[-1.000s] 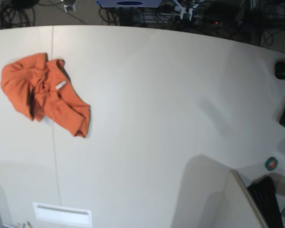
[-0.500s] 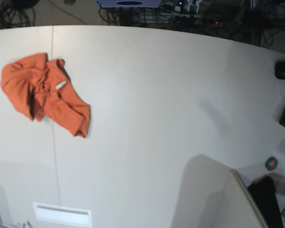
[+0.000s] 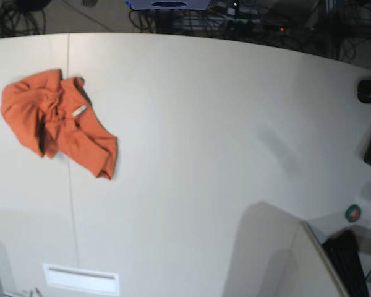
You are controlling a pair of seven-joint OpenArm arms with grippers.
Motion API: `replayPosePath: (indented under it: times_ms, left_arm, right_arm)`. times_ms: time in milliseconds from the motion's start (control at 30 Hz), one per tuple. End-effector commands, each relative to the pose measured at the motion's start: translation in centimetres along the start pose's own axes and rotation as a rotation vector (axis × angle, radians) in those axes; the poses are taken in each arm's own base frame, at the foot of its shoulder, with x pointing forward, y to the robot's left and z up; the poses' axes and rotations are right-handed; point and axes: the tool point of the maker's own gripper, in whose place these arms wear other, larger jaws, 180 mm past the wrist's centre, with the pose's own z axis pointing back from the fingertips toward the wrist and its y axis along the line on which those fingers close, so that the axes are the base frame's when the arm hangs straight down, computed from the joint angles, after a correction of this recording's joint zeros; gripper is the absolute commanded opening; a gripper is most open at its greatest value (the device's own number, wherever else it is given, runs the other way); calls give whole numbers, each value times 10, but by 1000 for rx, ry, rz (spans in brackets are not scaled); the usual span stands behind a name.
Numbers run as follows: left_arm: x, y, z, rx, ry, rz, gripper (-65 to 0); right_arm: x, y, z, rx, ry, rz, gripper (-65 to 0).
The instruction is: Layout the t-shirt on the table in an organized manner, then fold the t-shirt properly
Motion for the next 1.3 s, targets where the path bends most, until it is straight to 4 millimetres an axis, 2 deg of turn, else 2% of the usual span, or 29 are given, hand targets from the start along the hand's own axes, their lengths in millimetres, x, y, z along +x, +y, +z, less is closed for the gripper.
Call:
replayPosePath:
  times_ms: [0,100,200,267,333,433,500,567,633,767,867,900,967,1100,1167,1267]
  left_arm:
    - [-10,9,14,7,-1,-23,-650]
    - [1,17,28,2,-63,-53,-650]
    - [23,18,40,-10,-142,-69,-650]
    - [44,19,44,-17,-202,-83,-650]
    - [62,19,50,-24,-253,-93,-650]
    - [98,15,62,-35,-358,-96,-650]
    - [126,9,70,-44,-430,-96,-650]
    - [151,7,75,-48,-498,-93,-650]
    - [173,10,79,-34,-555,-39,-650]
    - [215,29,87,-20,-652,100,-650]
    - [247,32,84,-43,-665,154,-650]
    - [258,32,82,-50,-667,151,-650]
    - [275,30,79,-63,-665,146,-650]
    - [302,26,79,-81,-662,151,-650]
    - [312,20,78,-87,-667,174,-650]
    - [319,14,75,-84,-678,219,-615]
  right_arm:
    - [-14,-16,8,-34,15,-13,-650]
    - [-1,-32,22,-68,-35,-35,-650]
    - [20,-36,43,-77,-103,-31,-650]
    - [43,-38,60,-80,-171,-22,-650]
    - [71,-40,79,-85,-251,-12,-650]
    - [118,-40,107,-89,-374,-4,-650]
    - [149,-49,126,-114,-439,-14,-650]
    - [182,-46,141,-119,-509,-47,-650]
    - [215,-52,161,-142,-591,-87,-650]
    - [275,-47,193,-135,-729,-135,-650]
    - [317,-35,203,-97,-788,-139,-650]
    - [334,-32,206,-82,-806,-144,-641]
    - [359,-29,212,-68,-819,-151,-578]
    - [422,-31,226,-48,-849,-162,-428]
    - [455,-26,222,-37,-809,-96,-348]
    - [494,-8,209,-38,-727,63,-330]
